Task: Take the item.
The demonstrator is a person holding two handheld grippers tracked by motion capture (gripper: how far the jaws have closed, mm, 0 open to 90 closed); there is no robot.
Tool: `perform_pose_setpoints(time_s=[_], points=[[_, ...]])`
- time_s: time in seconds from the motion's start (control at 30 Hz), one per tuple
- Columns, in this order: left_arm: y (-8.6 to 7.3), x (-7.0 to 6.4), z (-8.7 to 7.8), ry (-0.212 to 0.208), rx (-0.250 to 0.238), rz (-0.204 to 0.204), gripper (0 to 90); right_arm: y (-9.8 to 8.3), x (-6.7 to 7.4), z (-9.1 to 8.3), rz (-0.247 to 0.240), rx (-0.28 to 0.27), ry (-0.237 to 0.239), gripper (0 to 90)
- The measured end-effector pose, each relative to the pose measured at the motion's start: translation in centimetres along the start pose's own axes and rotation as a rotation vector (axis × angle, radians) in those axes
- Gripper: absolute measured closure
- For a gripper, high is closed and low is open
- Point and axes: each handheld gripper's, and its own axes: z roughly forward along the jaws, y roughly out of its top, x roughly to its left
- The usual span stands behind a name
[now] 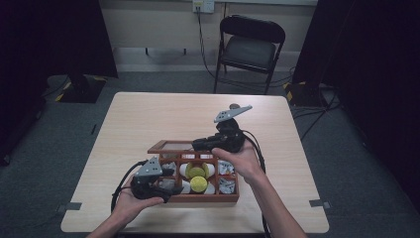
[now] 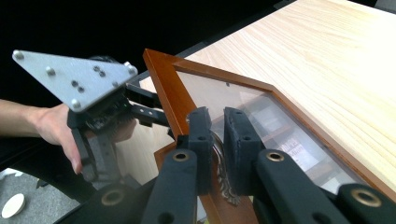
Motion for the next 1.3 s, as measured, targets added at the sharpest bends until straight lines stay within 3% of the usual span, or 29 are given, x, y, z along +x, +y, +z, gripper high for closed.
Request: perform_pose_setpoints(time_s=[0.13,0.33,0.43,0.5,0.57,0.63,0.97,1.3], points=[[0.6,-0.3,1.1,-0.026,0.009,0.009,29.0,0.0,0.0,0.0,0.000,0.001,0.001,81.7],[1.2,-0.8,3.3,-0.032,0.061,0.037,27.0,0.0,0.0,0.0,-0.002,0.001,0.002,81.8],[1.6,-0.7,4.2,-0.045,0.058,0.029,27.0,0.0,0.0,0.0,-0.001,0.000,0.004,81.8],[1.8,-0.7,4.7,-0.047,0.081,0.039,27.0,0.1,-0.1,0.0,-0.002,-0.001,0.003,81.8],[1.8,-0.7,5.2,-0.012,0.110,0.039,27.3,0.1,0.0,0.0,-0.003,-0.001,0.003,81.8],[1.7,-0.5,5.9,-0.031,0.139,0.018,27.4,0.1,0.0,0.0,-0.003,-0.001,0.003,81.8],[2.1,-0.4,7.5,-0.013,0.182,0.022,28.9,0.1,-0.1,0.0,-0.004,-0.001,0.002,81.8],[2.7,-0.2,8.8,-0.031,0.247,0.035,30.6,0.1,-0.1,0.0,-0.009,-0.003,0.000,81.8]])
